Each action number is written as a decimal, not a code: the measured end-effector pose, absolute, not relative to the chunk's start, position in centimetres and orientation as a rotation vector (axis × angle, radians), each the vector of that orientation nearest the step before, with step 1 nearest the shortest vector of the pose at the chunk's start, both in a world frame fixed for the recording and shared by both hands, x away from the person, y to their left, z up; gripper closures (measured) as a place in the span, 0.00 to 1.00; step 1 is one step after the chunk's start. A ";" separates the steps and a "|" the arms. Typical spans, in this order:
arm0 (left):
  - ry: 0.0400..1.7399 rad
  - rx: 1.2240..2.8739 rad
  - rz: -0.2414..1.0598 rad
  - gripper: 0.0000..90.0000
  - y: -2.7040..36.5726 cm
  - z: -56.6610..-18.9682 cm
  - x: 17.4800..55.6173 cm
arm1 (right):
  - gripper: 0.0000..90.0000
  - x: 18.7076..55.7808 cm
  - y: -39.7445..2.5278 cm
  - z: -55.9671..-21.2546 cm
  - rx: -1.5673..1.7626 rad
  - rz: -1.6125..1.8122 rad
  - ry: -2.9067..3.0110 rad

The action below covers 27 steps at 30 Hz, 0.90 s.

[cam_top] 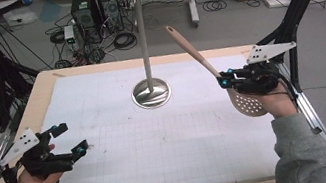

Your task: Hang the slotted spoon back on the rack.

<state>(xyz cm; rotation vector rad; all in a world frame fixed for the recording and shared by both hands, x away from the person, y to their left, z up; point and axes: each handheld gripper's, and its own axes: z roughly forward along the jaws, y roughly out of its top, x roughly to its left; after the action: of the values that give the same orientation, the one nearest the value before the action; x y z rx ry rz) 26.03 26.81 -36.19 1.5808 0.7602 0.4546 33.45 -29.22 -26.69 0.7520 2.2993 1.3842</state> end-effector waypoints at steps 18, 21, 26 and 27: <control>0.765 1.560 0.456 0.02 27.6 -36.0 25.6 | 0.87 34.3 -28.1 -23.7 0.805 1.396 2.213; 0.769 1.561 0.461 0.02 27.8 -36.0 25.5 | 0.87 34.4 -28.0 -23.4 0.807 1.413 2.206; 0.777 1.554 0.467 0.02 28.0 -36.0 25.3 | 0.87 34.8 -27.7 -22.8 0.814 1.417 2.197; 0.777 1.554 0.466 0.02 28.1 -36.1 25.3 | 0.87 34.9 -27.7 -22.8 0.812 1.417 2.196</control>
<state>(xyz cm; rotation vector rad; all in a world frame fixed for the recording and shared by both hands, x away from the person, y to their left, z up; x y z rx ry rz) 25.26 28.10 -36.06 1.5536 0.7771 0.4660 34.92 -27.71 -22.76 0.8121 2.1962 1.4170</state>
